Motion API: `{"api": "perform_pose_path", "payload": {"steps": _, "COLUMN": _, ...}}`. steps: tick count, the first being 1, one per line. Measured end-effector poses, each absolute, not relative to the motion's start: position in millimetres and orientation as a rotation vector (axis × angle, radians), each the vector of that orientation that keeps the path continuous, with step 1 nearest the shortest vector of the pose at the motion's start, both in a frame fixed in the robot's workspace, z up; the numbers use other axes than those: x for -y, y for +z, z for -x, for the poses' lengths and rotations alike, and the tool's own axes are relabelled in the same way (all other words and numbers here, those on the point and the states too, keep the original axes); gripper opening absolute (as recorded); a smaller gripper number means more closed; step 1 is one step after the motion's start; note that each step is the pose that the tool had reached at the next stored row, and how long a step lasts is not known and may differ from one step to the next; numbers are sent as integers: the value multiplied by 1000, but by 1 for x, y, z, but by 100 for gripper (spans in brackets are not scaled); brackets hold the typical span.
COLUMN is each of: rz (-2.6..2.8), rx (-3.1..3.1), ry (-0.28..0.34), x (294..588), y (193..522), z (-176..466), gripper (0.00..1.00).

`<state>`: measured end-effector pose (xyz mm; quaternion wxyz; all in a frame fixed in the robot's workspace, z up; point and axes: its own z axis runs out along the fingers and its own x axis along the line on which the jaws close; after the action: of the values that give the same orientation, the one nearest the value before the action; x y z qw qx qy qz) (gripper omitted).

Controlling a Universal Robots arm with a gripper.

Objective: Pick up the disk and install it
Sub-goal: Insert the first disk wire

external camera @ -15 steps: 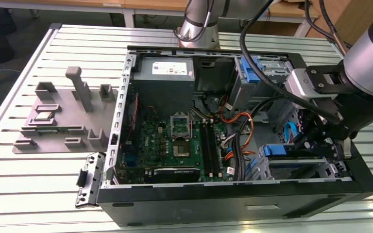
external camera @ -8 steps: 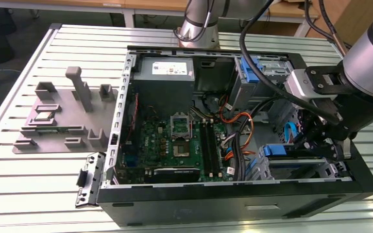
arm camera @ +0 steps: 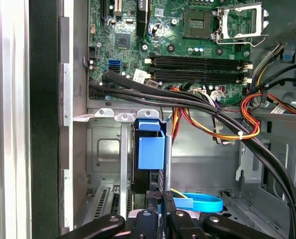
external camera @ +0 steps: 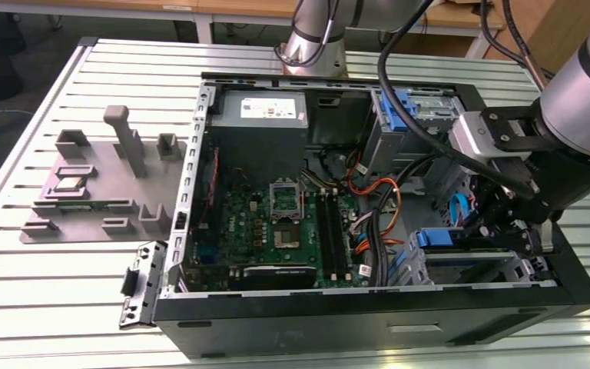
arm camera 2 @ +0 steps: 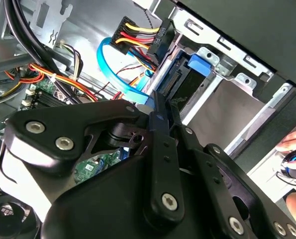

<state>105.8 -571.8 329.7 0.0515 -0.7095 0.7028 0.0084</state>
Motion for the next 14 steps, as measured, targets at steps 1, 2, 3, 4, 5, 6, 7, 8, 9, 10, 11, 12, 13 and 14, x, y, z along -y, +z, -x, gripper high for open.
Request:
{"api": "perform_pose_path", "payload": {"steps": 1, "rz": 2159, "rx": -2138, "ry": 25, "x": 572, "y": 329, "z": -106, "gripper": 16}}
{"api": "perform_pose_path", "payload": {"steps": 2, "rz": 2159, "rx": -2139, "ry": 25, "x": 572, "y": 330, "z": -106, "gripper": 16}}
{"api": "perform_pose_path", "payload": {"steps": 3, "rz": 2159, "rx": -2138, "ry": 25, "x": 572, "y": 329, "z": -106, "gripper": 16}}
{"api": "perform_pose_path", "payload": {"steps": 4, "rz": 2159, "rx": -2138, "ry": 25, "x": 572, "y": 329, "z": -106, "gripper": 16}}
{"api": "perform_pose_path", "payload": {"steps": 5, "rz": 2159, "rx": -2138, "ry": 25, "x": 572, "y": 329, "z": -106, "gripper": 16}}
{"api": "perform_pose_path", "payload": {"steps": 6, "rz": 2159, "rx": -2138, "ry": 25, "x": 572, "y": 329, "z": -106, "gripper": 16}}
{"api": "perform_pose_path", "payload": {"steps": 7, "rz": 2159, "rx": -2138, "ry": 25, "x": 572, "y": 329, "z": -106, "gripper": 16}}
{"api": "perform_pose_path", "payload": {"steps": 8, "rz": 2158, "rx": -2138, "ry": 26, "x": 572, "y": 329, "z": -106, "gripper": 16}}
{"api": "perform_pose_path", "payload": {"steps": 9, "rz": 2158, "rx": -2138, "ry": 26, "x": 572, "y": 329, "z": -106, "gripper": 17}}
{"api": "perform_pose_path", "payload": {"steps": 10, "rz": 2158, "rx": -2138, "ry": 26, "x": 572, "y": 329, "z": -106, "gripper": 17}}
{"api": "perform_pose_path", "payload": {"steps": 11, "rz": 2158, "rx": -2138, "ry": 26, "x": 572, "y": 329, "z": -106, "gripper": 24}}
{"api": "perform_pose_path", "payload": {"steps": 12, "rz": 2159, "rx": -2138, "ry": 26, "x": 572, "y": 329, "z": -106, "gripper": 24}}
{"api": "perform_pose_path", "payload": {"steps": 13, "rz": 2159, "rx": -2138, "ry": 25, "x": 572, "y": 329, "z": -106, "gripper": 24}}
{"api": "perform_pose_path", "payload": {"steps": 14, "rz": 2159, "rx": -2138, "ry": 25, "x": 572, "y": 329, "z": -106, "gripper": 24}}
